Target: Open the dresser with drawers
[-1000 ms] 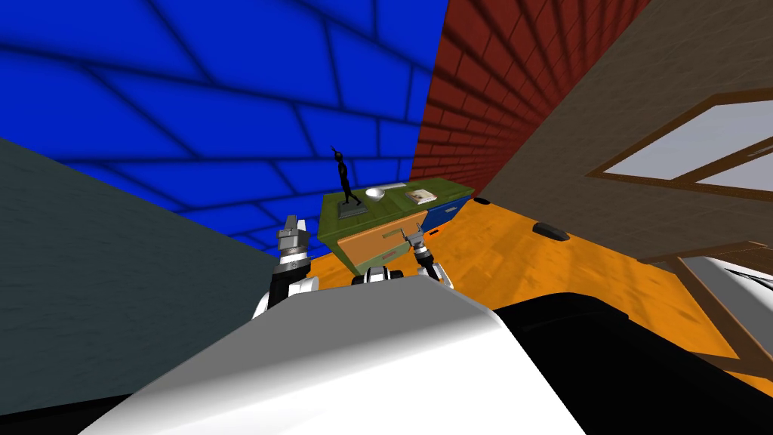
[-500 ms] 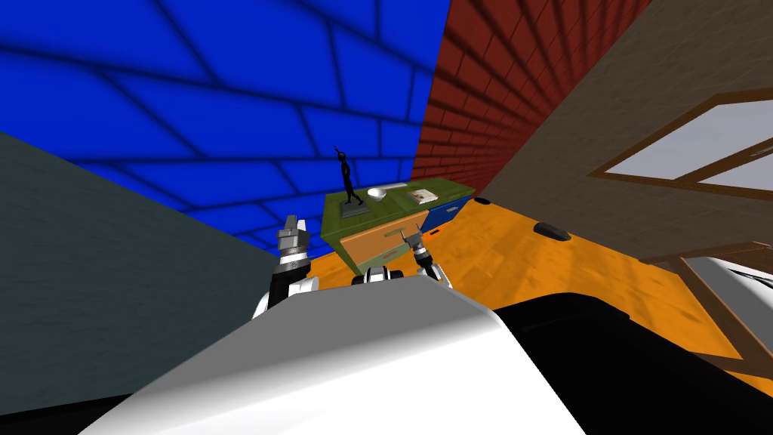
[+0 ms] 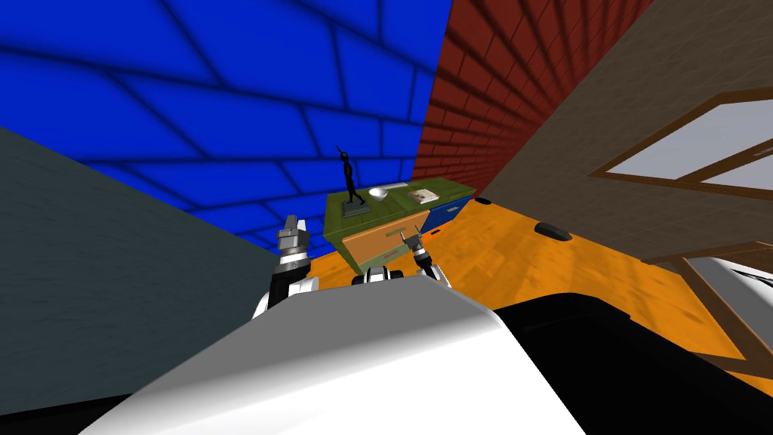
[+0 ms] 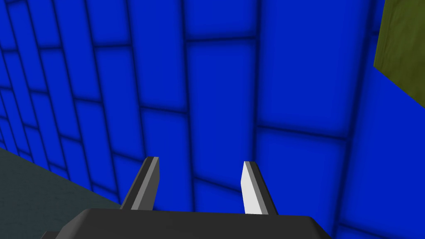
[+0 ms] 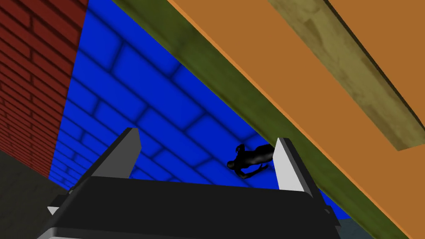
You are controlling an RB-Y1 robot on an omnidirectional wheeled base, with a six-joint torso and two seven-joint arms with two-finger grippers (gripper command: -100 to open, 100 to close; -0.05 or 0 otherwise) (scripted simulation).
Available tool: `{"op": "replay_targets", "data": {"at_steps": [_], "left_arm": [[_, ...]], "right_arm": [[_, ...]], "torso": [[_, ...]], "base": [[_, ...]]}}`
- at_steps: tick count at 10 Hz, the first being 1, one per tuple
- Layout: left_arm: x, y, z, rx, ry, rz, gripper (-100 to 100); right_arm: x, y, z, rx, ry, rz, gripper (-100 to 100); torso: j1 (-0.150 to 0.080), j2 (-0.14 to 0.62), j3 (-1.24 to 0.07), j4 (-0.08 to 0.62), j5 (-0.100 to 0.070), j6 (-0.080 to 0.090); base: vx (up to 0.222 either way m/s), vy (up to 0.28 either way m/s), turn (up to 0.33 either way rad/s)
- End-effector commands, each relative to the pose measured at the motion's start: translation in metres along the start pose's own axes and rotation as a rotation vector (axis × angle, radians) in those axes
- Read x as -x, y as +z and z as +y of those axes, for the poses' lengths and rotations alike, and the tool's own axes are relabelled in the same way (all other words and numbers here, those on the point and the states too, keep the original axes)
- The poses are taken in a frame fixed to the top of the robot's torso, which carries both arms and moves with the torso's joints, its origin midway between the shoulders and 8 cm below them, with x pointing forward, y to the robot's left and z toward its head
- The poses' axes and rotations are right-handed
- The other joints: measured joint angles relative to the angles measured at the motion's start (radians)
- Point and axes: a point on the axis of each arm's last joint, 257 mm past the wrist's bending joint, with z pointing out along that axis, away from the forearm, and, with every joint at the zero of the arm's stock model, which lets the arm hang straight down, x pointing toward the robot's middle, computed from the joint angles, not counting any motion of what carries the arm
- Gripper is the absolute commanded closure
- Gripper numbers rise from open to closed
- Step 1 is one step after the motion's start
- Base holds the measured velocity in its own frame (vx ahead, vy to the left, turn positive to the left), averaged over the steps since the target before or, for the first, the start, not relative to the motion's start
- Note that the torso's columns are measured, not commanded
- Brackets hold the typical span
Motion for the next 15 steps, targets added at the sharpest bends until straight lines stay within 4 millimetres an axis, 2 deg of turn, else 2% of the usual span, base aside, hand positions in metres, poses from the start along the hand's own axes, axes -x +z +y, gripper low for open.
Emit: {"op": "replay_targets", "data": {"at_steps": [1,2,3,5,8,10,15], "left_arm": [[0.000,0.000,0.000,0.000,0.000,0.000,0],[0.000,0.000,0.000,0.000,0.000,0.000,0],[0.000,0.000,0.000,0.000,0.000,0.000,0],[0.000,0.000,0.000,0.000,0.000,0.000,0],[0.000,0.000,0.000,0.000,0.000,0.000,0],[0.000,0.000,0.000,0.000,0.000,0.000,0],[0.000,0.000,0.000,0.000,0.000,0.000,0]], "right_arm": [[-0.009,-0.002,0.007,0.015,-0.078,0.017,-100],[-0.009,-0.002,0.007,0.015,-0.092,0.017,-100],[-0.018,-0.005,0.014,0.031,-0.131,0.032,-100],[-0.018,-0.005,0.014,0.031,-0.167,0.032,-100],[-0.033,-0.011,0.027,0.065,-0.267,0.058,-100],[-0.033,-0.011,0.027,0.066,-0.305,0.057,-100],[-0.053,-0.020,0.043,0.116,-0.457,0.083,-100]], "torso": [[0.003,0.000,0.000,0.000,0.001,0.000],[0.000,0.000,0.000,0.000,0.000,0.001],[-0.004,0.001,0.000,0.000,-0.001,0.001],[-0.003,0.000,0.000,0.000,-0.001,0.000],[-0.001,0.000,0.000,0.000,0.000,0.000],[-0.001,0.000,0.000,0.000,0.000,0.000],[-0.001,0.000,0.000,0.000,0.000,0.000]], "base": [[0.006,0.103,0.023],[-0.005,0.040,-0.020],[0.007,0.058,0.033],[0.001,0.027,0.005],[0.001,0.045,0.019],[0.006,0.040,0.005],[-0.003,0.034,0.013]]}}
